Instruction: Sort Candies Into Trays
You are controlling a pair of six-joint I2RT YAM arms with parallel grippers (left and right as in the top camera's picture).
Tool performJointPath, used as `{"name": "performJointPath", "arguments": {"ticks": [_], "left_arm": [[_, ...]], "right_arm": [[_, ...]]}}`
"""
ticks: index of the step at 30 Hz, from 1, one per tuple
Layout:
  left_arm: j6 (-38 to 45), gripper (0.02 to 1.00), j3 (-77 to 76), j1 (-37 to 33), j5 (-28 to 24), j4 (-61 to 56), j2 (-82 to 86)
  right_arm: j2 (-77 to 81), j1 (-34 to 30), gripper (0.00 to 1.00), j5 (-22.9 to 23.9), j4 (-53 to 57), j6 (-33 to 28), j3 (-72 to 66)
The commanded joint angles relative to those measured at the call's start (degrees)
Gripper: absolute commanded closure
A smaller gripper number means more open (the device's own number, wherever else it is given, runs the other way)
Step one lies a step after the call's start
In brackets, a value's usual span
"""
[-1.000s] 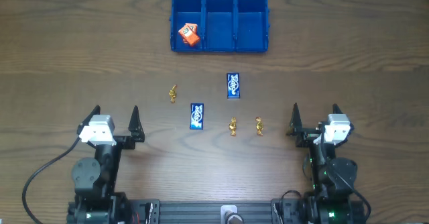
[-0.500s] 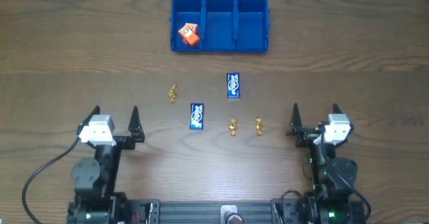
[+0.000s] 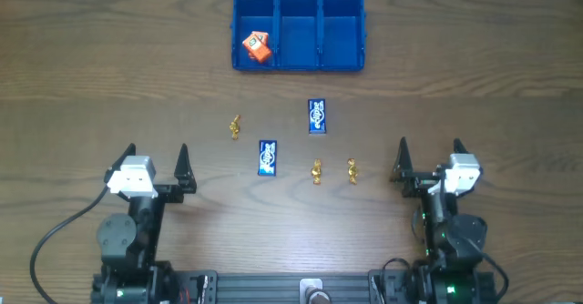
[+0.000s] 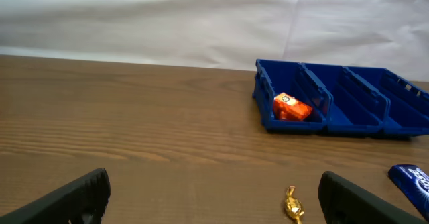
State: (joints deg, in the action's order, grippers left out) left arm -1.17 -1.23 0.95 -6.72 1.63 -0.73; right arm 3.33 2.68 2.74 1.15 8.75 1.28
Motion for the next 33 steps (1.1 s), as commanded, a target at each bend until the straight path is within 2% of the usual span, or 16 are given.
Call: {"name": "performJointPath", "arguments": {"ticks": [1, 3, 5, 9, 15, 19, 22, 24, 29, 33], "left_arm": [[1.01, 0.02, 0.96, -0.28, -0.57, 2.21, 0.44], [1.01, 0.023, 0.96, -0.28, -0.57, 2.21, 0.44], [1.01, 0.023, 0.96, -0.28, -0.57, 2.21, 0.44], [1.01, 0.02, 0.96, -0.28, -0.57, 2.21, 0.44], [1.01, 0.02, 0.96, -0.28, -0.57, 2.21, 0.44], [1.01, 0.02, 0.96, -0.28, -0.59, 2.23, 0.44], [1.01, 0.02, 0.96, -0.28, -0.57, 2.21, 0.44], [1.01, 0.02, 0.96, -0.28, -0.57, 2.21, 0.44], [1.01, 0.02, 0.96, -0.28, -0.57, 2.21, 0.44], [1.01, 0.02, 0.96, -0.28, -0.57, 2.21, 0.44]], "right_arm": [[16.39, -0.22, 0.003, -5.7, 1.86, 5.42, 12.61], [28.46, 0.22, 0.003, -12.28, 3.78, 5.42, 21.46], [37.13, 1.73, 0.003, -15.69, 6.05, 5.4, 28.2], [55.28, 10.23, 0.003, -16.31, 13.64, 6.4, 43.08], [82.44, 26.82, 0.003, -9.31, 27.96, 14.16, 65.18], [94.9, 34.18, 0.003, -6.58, 35.74, 20.0, 75.19], [103.6, 39.87, 0.003, -4.17, 40.94, 26.51, 80.63], [105.74, 41.68, 0.003, -2.38, 42.01, 30.45, 80.83], [109.87, 46.12, 0.003, -2.08, 43.36, 36.76, 80.83], [112.8, 47.08, 0.003, -0.22, 47.17, 43.32, 80.83]]}}
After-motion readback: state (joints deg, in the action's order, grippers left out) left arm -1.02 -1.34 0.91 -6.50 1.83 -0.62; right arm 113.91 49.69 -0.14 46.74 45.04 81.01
